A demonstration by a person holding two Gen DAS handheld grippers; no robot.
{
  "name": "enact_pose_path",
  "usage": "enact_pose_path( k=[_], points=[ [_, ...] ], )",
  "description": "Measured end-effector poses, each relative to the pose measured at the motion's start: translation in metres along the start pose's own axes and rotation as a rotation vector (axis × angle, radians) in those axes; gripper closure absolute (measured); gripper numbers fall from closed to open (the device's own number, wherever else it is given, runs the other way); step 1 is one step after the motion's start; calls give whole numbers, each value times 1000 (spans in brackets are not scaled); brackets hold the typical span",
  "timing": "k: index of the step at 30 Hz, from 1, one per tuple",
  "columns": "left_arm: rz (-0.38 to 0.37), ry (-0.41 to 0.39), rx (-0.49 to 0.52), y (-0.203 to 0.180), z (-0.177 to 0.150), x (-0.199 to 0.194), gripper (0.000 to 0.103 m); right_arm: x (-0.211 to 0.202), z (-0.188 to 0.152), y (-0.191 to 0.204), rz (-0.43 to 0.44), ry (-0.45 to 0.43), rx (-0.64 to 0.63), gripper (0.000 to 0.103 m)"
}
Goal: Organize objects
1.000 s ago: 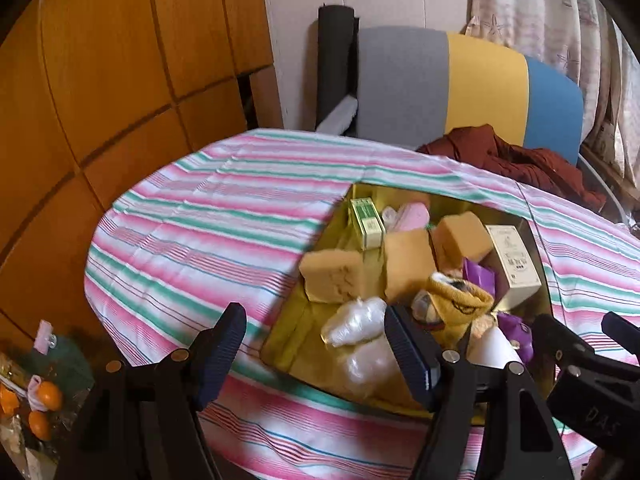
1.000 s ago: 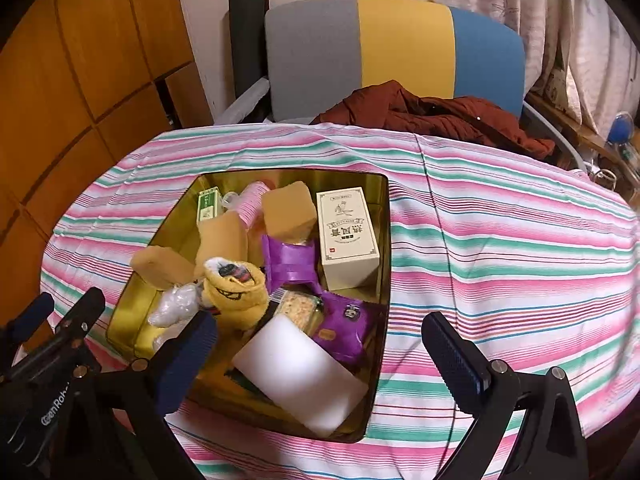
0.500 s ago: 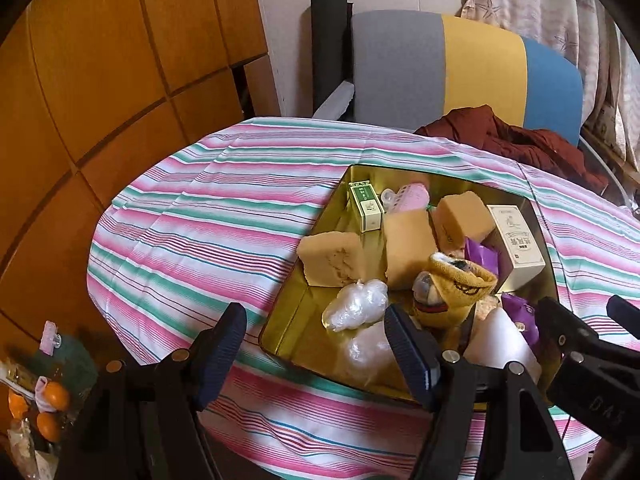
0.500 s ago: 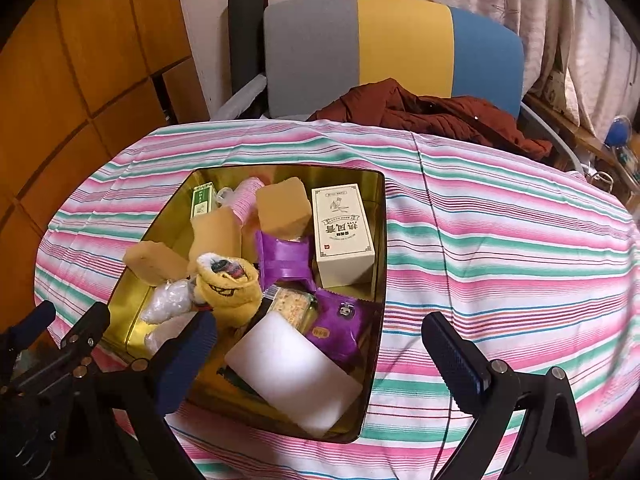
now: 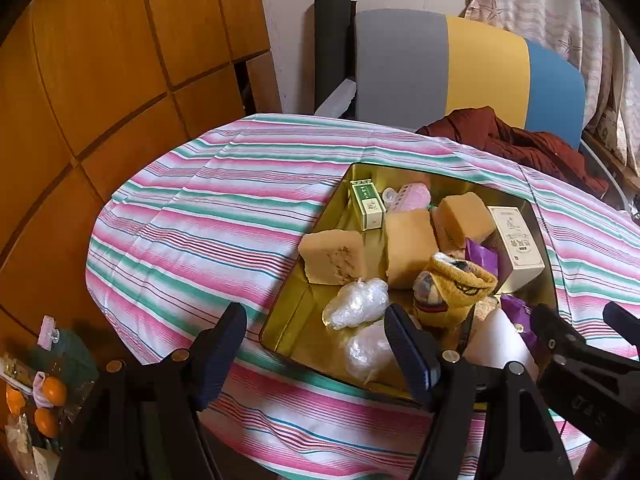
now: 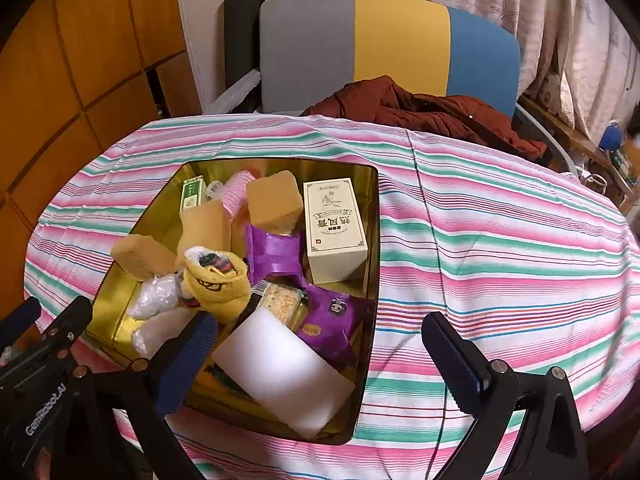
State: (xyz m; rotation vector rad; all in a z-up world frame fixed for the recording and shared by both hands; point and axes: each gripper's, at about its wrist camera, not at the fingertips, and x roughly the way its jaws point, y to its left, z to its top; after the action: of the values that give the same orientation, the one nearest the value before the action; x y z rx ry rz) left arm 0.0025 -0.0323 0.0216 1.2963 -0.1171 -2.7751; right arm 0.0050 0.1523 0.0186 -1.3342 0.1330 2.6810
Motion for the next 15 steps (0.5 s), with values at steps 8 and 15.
enact_pose_path(
  k=[8,15],
  points=[
    [-12,-8,8,-3,0,-2,31,2,1,-5,-8,4,21,0],
    [-26,-6,15,-7,-3,-1,38,2,0,-4,-7,4,14,0]
  ],
)
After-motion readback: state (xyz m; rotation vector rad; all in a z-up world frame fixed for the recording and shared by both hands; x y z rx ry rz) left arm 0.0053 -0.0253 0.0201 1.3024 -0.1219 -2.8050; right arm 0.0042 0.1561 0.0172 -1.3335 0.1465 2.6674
